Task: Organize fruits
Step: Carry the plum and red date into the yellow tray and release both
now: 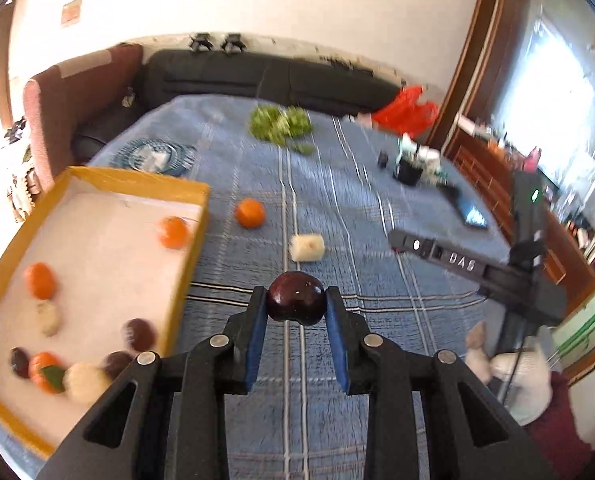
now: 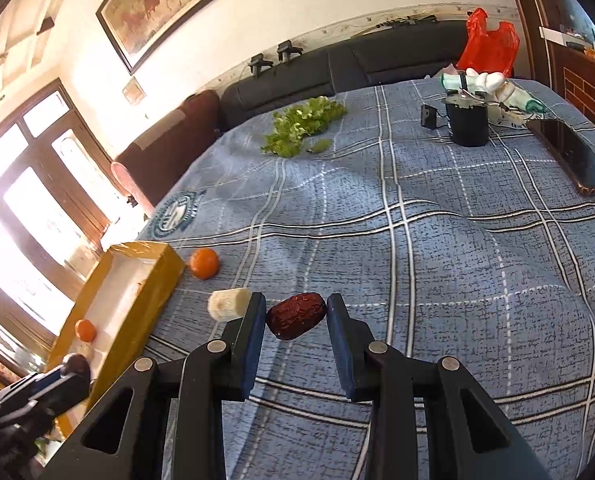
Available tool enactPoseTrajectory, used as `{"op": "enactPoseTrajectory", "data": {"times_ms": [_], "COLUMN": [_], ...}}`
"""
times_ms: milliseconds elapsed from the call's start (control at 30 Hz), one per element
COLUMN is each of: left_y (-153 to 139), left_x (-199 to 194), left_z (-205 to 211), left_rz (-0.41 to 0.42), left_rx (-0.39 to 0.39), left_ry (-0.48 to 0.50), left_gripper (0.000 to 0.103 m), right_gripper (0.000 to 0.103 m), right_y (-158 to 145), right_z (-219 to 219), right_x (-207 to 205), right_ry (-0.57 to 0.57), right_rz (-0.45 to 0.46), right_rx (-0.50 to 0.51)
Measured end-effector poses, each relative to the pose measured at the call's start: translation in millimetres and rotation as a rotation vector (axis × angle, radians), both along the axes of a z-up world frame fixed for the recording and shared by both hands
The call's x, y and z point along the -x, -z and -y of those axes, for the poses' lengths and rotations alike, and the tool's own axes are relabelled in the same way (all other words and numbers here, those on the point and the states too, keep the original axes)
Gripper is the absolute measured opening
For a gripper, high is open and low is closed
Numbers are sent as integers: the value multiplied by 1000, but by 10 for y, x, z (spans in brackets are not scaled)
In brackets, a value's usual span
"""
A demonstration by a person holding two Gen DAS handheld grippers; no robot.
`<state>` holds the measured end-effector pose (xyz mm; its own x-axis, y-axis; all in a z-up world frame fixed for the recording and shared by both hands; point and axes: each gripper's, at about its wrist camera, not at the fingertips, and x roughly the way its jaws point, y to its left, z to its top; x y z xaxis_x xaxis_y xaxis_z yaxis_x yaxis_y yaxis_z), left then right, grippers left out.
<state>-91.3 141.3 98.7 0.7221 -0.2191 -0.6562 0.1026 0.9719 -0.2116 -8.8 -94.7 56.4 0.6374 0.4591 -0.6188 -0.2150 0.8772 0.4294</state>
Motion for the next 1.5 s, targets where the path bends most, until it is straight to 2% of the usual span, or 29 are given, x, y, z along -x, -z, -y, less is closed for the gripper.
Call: {"op": "enactPoseTrajectory", "data": {"times_ms": [167, 267, 400, 567, 667, 767, 833, 900, 1033, 1133, 1300, 1500], "left_y": [-427, -777, -1257, -1747, -1862, -1726, -1479, -1171, -477, -97, 300, 607], "left_x": [332, 515, 739, 764, 565, 257, 39, -166, -556, -780, -1052, -1228], "left_z": [-380, -652, -1020, -1390, -1635, -1864, -2007, -2115, -2227, -2250, -2273, -2342], "left_rz": [61, 115, 194, 252, 232, 183, 131, 78, -48, -115, -205, -291], "left_rx": [59, 70, 40, -117, -152, -160, -138, -103, -32, -12, -12, -2], "left_ry": [-32, -58, -128, -251, -297, -325, -323, -317, -306, -294, -296, -312], "left_gripper": [28, 28, 28, 28, 28, 28, 28, 28, 28, 28, 28, 28], "right_gripper": [35, 35, 35, 35, 35, 35, 35, 35, 36, 36, 36, 36], "right_y": [-56, -257, -809, -1674, -2106, -2279, -2173, -1922, -1237, -814, -274, 87], "right_z": [34, -3, -152, -377, -592, -880, -1097, -1362, -1872, -2209, -2708, -3040], "right_x": [130, 309, 543, 747, 773, 678, 582, 494, 344, 266, 196, 127], "right_ry": [-95, -150, -204, -261, -284, -292, -311, -339, -393, -427, -485, -541], "right_rz": [-54, -33, 62, 208, 283, 303, 264, 206, 87, 43, 16, -11], "right_rx": [-216, -273, -253, -218, -167, -106, -89, -64, 5, 92, 251, 340]}}
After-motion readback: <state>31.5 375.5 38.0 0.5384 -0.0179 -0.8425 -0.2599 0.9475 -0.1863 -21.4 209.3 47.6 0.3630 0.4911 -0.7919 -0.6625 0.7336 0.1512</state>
